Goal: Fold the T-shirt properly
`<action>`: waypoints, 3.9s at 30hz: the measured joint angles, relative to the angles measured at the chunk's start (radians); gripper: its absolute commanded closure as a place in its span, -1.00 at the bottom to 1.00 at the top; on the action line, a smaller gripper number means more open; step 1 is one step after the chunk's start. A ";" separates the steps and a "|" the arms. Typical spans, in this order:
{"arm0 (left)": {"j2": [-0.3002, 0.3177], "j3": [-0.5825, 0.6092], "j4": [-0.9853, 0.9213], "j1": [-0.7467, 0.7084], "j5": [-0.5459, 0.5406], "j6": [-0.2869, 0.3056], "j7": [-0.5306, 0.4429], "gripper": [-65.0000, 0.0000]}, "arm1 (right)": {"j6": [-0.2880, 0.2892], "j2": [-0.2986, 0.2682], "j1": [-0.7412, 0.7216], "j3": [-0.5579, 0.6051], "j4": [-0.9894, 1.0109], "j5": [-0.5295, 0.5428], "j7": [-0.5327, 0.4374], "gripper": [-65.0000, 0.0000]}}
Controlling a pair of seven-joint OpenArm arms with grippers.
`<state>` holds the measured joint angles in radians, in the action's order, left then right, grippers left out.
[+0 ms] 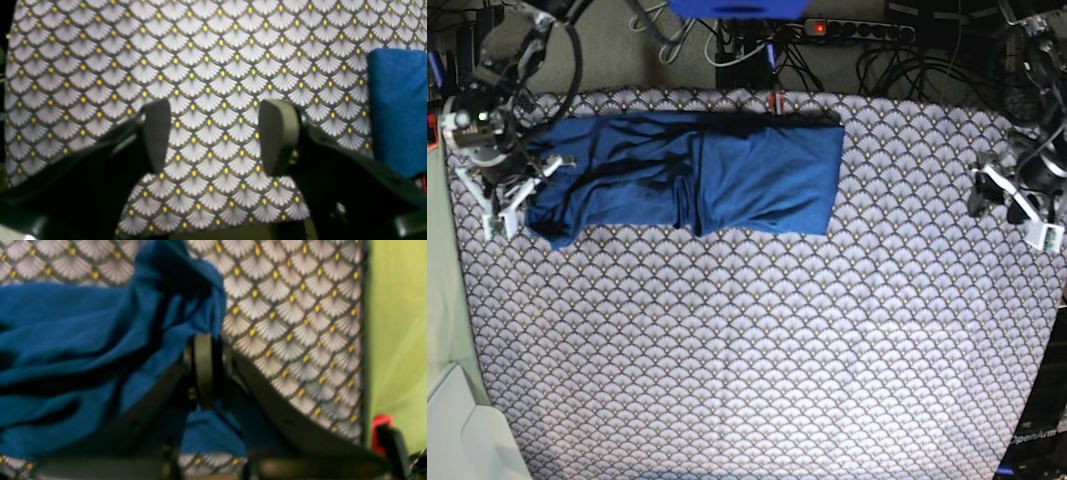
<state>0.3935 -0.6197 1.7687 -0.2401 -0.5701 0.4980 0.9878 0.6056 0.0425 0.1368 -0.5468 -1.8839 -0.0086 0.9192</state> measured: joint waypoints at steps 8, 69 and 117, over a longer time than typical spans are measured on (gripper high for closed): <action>0.002 -0.140 -0.008 -0.026 0.001 0.000 0.004 -0.24 | 0.000 0.046 0.003 0.038 -0.065 -0.011 0.011 1.00; 0.017 -0.224 -0.008 -0.033 0.155 0.001 0.000 -0.24 | -0.133 0.105 -0.129 0.846 0.307 0.407 -0.055 1.00; 0.011 -0.217 -0.008 -0.033 0.156 0.001 -0.004 -0.24 | -0.293 0.099 -0.211 1.162 0.501 0.409 -0.168 0.66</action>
<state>0.4046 -0.8364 1.7603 -0.2733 -0.4141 0.4988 0.9836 0.3126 0.1413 -0.0742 0.6151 -1.3827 0.4000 0.7509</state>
